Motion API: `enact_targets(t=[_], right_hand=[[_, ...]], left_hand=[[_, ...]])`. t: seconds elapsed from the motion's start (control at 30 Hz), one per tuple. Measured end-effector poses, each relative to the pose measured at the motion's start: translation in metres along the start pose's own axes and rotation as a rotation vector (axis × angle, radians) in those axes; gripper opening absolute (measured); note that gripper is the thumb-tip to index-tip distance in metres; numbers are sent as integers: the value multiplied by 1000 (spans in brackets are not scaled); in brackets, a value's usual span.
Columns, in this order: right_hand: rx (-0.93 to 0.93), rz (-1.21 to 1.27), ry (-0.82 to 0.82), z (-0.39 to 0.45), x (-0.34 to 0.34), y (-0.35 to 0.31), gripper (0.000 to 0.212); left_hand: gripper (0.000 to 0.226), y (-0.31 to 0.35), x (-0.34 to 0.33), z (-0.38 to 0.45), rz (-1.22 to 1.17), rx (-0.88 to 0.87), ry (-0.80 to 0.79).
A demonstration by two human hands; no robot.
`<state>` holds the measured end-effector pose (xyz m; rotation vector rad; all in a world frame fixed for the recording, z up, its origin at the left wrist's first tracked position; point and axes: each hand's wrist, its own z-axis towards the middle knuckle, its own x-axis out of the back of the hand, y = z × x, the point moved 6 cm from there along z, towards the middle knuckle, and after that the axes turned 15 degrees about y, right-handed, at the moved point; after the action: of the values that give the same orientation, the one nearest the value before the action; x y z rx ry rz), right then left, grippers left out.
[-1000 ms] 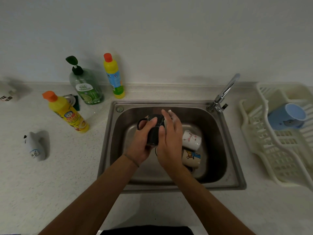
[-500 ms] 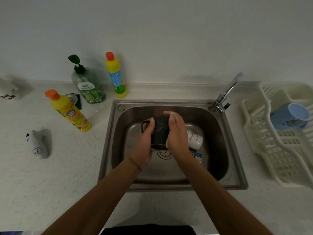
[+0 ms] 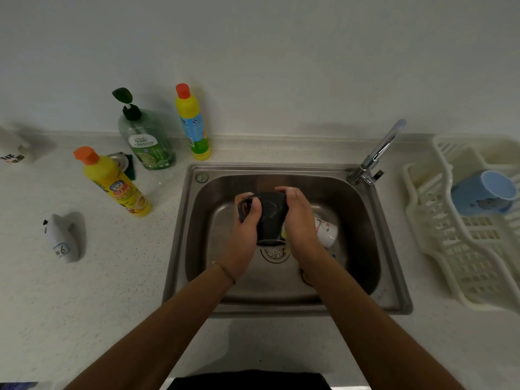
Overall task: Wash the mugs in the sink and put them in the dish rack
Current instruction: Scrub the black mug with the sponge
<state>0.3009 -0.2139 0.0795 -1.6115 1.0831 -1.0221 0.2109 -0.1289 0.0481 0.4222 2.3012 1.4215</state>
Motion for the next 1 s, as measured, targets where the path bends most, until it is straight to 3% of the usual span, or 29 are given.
enact_targets(t=[0.03, 0.17, 0.23, 0.33, 0.37, 0.4, 0.5, 0.57, 0.63, 0.73, 0.8, 0.9, 1.0], right_hand=[[69, -60, 29, -4, -1, -2, 30], [655, -509, 119, -30, -17, -8, 33], [584, -434, 82, -21, -16, -6, 34], [66, -131, 6, 3, -7, 8, 29], [-8, -122, 19, 4, -5, 11, 28], [40, -179, 35, 0, -6, 8, 28], [544, -548, 112, -25, -20, -3, 30], [675, -634, 121, -28, -23, -5, 24], [485, -492, 87, -13, -14, -5, 22], [140, -208, -20, -3, -4, -5, 27], [122, -200, -24, -4, -2, -9, 29], [81, -122, -19, -2, 2, -12, 32], [97, -90, -44, 0, 3, -17, 33]], left_hand=[[23, 4, -1, -2, 13, -37, 4], [25, 13, -2, -3, 114, -177, -2], [22, 10, 0, -3, 119, -185, -20], [15, 5, 3, -10, 105, -171, 17], [14, 4, 3, -11, 102, -175, 30], [13, 3, 2, -10, 110, -179, 39], [16, 6, 1, -5, 145, -160, 38], [20, 1, 1, -3, 135, -118, -9], [21, -1, 3, -7, 110, -79, -24], [49, -7, 1, -10, 68, -17, -46], [48, 2, 0, -11, 16, -10, -10], [52, 5, -2, -11, -156, 164, 55], [56, -1, -6, -13, -164, 288, 10]])
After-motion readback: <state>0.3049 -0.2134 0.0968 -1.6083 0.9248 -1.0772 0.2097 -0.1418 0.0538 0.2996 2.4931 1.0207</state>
